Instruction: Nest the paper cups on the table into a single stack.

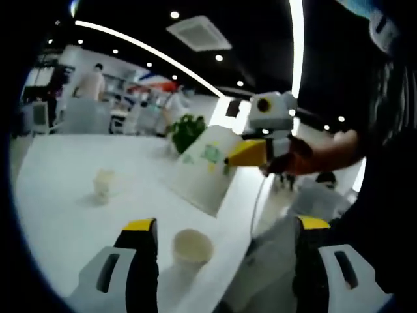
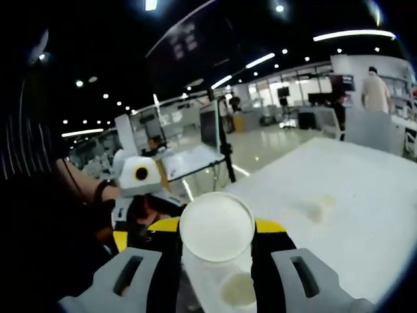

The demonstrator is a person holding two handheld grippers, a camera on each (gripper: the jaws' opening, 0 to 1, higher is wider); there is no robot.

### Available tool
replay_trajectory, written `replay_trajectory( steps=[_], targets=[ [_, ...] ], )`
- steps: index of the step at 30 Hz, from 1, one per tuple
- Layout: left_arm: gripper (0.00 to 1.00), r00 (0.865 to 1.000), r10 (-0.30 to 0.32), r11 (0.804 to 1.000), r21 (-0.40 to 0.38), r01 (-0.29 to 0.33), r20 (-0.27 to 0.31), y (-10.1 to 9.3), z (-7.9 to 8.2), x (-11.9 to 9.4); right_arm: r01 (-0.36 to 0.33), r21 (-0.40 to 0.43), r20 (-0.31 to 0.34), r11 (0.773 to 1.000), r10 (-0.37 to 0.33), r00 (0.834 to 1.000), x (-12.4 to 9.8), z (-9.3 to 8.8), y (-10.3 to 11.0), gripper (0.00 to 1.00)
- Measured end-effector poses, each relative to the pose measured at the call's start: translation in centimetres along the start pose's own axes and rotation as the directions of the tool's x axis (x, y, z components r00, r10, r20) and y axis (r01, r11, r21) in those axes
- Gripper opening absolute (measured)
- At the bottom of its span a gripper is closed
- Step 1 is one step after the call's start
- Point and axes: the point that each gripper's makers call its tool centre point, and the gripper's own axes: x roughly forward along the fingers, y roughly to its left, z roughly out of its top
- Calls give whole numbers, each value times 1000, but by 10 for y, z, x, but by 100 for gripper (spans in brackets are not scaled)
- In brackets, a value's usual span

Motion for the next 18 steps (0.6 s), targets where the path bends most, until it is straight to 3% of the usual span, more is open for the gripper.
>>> replay_trajectory(
  steps=[12,18],
  targets=[
    [83,999,-32,999,-32,33,15,-8,2,5,-24,8,-6,1000,24,1000,7,-5,6,38],
    [76,995,-62,994,-85,68,74,-13,15,3,-35,8,-1,999,35,999,6,-5,8,38]
  ],
)
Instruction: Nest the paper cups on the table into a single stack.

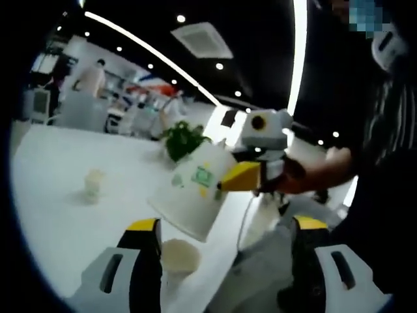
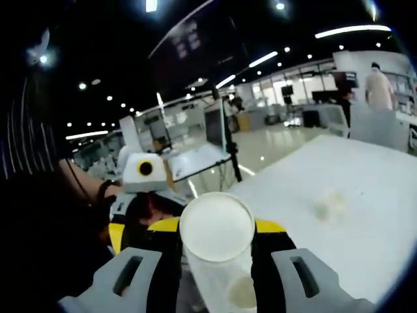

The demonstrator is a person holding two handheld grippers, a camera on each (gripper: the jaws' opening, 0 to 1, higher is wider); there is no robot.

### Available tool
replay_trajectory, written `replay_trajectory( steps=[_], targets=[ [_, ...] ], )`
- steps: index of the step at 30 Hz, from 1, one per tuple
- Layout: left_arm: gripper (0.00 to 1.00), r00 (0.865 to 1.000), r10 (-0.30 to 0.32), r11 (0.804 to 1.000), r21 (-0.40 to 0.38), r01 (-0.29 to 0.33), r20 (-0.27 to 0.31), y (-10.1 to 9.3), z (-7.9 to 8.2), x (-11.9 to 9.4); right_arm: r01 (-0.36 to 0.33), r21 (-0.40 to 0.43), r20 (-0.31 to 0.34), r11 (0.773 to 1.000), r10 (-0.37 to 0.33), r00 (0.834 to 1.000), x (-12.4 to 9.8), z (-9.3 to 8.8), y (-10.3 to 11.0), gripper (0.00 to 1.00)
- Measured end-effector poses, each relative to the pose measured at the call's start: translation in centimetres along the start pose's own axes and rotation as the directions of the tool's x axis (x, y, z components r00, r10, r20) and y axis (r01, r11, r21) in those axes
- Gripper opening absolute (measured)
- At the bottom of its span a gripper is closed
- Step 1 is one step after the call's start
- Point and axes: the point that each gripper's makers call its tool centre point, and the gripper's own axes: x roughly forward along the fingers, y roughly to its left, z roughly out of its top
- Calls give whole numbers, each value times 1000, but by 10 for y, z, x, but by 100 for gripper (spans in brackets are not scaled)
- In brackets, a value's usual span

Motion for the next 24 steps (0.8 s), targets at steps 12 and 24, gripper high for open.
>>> replay_trajectory(
  steps=[12,24],
  targets=[
    [62,996,-30,997,-70,36,86,0,16,-8,-19,14,5,1000,19,1000,1,-1,5,38],
    [57,994,-33,996,-85,42,102,1,19,-10,-38,15,-11,999,38,999,0,-11,9,38]
  ],
)
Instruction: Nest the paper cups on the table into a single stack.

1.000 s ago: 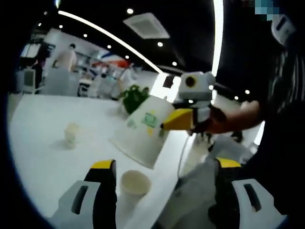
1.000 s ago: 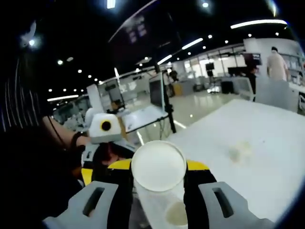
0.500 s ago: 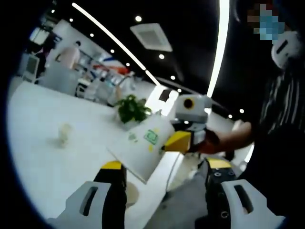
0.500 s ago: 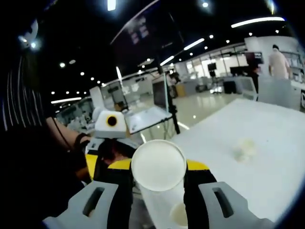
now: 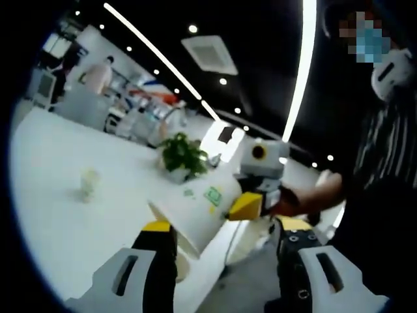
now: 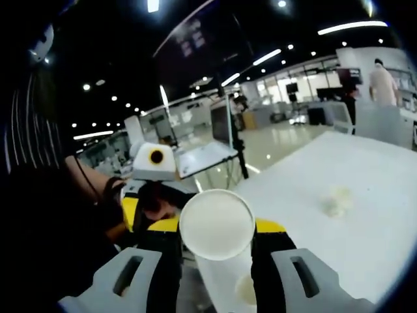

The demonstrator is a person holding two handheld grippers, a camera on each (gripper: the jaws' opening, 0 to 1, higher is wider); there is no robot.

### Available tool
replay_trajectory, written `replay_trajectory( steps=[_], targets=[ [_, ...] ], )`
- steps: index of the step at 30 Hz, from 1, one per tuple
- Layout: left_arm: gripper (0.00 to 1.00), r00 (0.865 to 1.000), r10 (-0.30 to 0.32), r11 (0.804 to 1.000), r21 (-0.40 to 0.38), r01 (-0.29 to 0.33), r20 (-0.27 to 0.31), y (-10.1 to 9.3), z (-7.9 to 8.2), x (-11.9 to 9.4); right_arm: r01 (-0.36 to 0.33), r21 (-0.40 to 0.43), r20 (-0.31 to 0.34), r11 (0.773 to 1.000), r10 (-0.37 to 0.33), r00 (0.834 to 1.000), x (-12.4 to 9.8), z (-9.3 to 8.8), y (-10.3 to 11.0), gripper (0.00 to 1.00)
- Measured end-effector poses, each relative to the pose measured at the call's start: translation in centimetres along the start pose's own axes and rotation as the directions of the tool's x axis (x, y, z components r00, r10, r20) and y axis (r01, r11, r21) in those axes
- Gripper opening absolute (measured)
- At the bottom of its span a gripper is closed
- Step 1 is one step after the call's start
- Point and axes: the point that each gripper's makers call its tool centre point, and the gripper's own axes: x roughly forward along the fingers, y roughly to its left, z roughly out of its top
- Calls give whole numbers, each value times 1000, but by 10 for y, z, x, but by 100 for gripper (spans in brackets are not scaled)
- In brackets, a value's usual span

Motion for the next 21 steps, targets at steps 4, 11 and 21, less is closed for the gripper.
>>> replay_trajectory(
  steps=[4,11,21],
  targets=[
    [51,1000,-13,1000,-4,13,11,-2,2,-1,-25,-11,19,1000,25,1000,-3,1,4,38],
    [41,999,-36,999,-26,37,36,-6,8,-1,-56,-20,44,998,57,997,-6,1,8,38],
    [28,995,-64,995,-71,70,74,-7,17,-3,-78,-13,64,997,78,995,-8,1,14,38]
  ],
)
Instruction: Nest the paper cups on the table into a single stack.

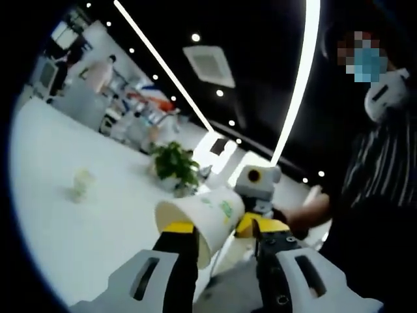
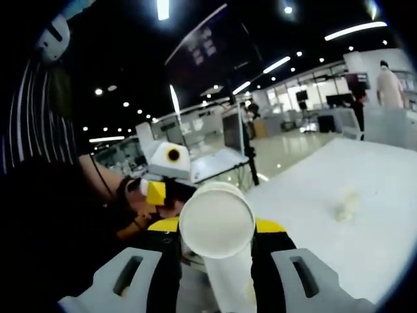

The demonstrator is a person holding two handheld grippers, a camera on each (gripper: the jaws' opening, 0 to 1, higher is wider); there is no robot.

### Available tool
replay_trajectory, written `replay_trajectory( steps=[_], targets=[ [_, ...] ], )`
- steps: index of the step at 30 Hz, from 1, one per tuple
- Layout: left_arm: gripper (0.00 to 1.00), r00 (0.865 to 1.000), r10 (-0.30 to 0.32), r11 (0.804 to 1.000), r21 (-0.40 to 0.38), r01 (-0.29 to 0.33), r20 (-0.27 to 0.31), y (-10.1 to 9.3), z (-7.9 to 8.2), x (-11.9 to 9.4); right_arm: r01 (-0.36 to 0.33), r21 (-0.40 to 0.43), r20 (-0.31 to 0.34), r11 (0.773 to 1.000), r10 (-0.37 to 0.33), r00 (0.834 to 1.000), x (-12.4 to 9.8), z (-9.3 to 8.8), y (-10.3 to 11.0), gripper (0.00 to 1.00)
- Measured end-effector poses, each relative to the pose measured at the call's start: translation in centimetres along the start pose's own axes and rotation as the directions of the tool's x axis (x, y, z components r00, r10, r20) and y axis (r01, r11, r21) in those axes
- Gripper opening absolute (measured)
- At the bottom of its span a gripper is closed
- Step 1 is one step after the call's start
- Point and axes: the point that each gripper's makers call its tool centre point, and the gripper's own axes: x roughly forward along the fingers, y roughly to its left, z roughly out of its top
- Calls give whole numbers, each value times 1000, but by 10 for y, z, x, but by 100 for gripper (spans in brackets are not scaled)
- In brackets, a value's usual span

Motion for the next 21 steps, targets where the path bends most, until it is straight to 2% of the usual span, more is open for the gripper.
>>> replay_trajectory(
  steps=[8,21],
  targets=[
    [13,1000,-3,1000,-4,3,1,1,0,-2,-27,11,10,1000,27,1000,0,-3,6,38],
    [7,999,-51,995,-84,51,5,-7,-2,-2,-71,30,21,997,70,997,1,-5,9,38]
  ],
)
